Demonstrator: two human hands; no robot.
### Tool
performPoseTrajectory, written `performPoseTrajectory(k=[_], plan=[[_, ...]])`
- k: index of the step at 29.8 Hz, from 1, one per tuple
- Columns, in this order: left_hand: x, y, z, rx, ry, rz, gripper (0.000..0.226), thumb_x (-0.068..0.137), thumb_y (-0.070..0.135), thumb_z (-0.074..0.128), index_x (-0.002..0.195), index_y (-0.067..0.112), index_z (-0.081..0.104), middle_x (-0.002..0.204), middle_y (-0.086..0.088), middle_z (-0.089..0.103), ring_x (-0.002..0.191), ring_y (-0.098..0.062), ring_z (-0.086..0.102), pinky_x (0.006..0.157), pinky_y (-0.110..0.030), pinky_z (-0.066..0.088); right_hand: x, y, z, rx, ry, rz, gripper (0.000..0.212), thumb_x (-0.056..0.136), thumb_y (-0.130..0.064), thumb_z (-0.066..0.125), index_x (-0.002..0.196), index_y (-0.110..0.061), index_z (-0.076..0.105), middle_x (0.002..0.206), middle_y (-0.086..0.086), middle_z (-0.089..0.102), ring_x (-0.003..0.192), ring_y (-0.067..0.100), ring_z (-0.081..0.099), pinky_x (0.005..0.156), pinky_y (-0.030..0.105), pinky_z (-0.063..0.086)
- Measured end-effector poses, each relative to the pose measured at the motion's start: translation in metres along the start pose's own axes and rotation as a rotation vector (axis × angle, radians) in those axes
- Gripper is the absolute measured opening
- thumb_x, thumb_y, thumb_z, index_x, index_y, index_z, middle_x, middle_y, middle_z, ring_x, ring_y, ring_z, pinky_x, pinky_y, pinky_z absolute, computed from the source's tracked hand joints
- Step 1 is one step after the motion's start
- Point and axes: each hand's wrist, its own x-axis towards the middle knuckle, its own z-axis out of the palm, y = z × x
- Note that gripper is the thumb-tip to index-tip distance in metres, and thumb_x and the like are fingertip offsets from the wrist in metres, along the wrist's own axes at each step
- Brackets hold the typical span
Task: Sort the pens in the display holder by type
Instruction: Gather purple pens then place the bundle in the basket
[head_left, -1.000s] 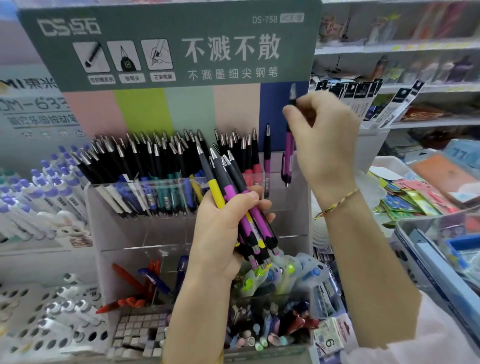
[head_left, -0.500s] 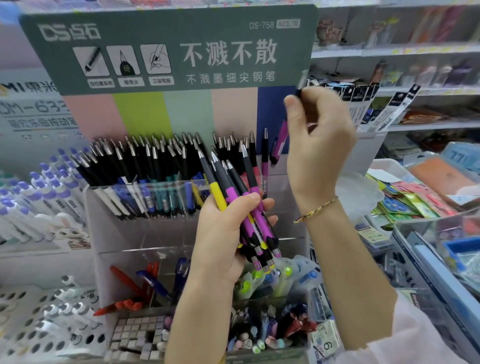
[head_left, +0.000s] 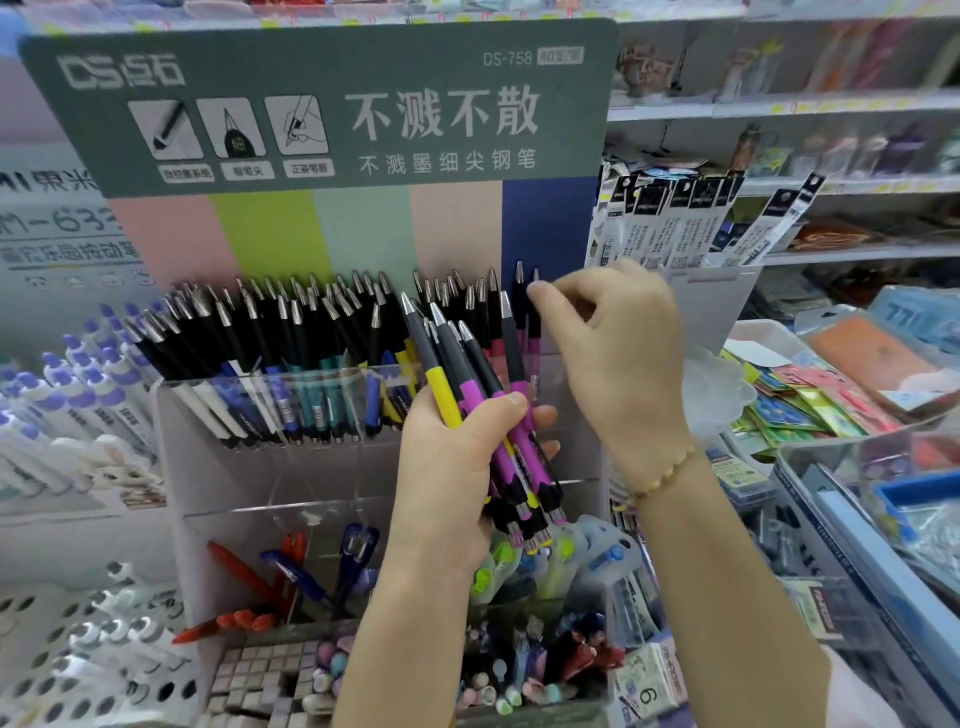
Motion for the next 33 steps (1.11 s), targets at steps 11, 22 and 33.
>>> performPoseTrajectory(k=[11,22,33], plan=[[0.007,-0.001,-0.003,0.075,0.062,0.004,0.017,0.085,-0.001,0.060,0.100,0.004,0.053,0.070,-0.007,0.066,0.059,-0.021,0.066,0.057,-0.031,0.056,0.021,-0.006,-0.013,0.659,0.065,0.225,0.024,0.093,-0.019,0.057,0.073,-0.008,0.060,0.057,0.000,0.053,0.042,0.006,0.049,0.041,0.016,0.037],[0.002,0.001,-0.003,0.068,-0.045,0.022,0.023,0.087,0.000,0.059,0.109,-0.006,0.058,0.080,-0.009,0.070,0.064,-0.016,0.069,0.054,-0.026,0.054,0.028,0.014,0.018,-0.126,-0.039,0.053,0.026,0.086,-0.034,0.065,0.093,-0.008,0.063,0.084,0.006,0.063,0.081,0.025,0.057,0.062,0.022,0.031],[-0.001,0.002,0.002,0.068,-0.128,0.009,0.018,0.091,-0.001,0.053,0.106,-0.001,0.061,0.077,-0.011,0.071,0.062,-0.017,0.068,0.055,-0.028,0.056,-0.005,-0.005,-0.006,0.226,-0.255,0.103,0.036,0.090,-0.037,0.059,0.072,-0.006,0.062,0.059,-0.001,0.056,0.052,0.015,0.056,0.050,0.026,0.042]])
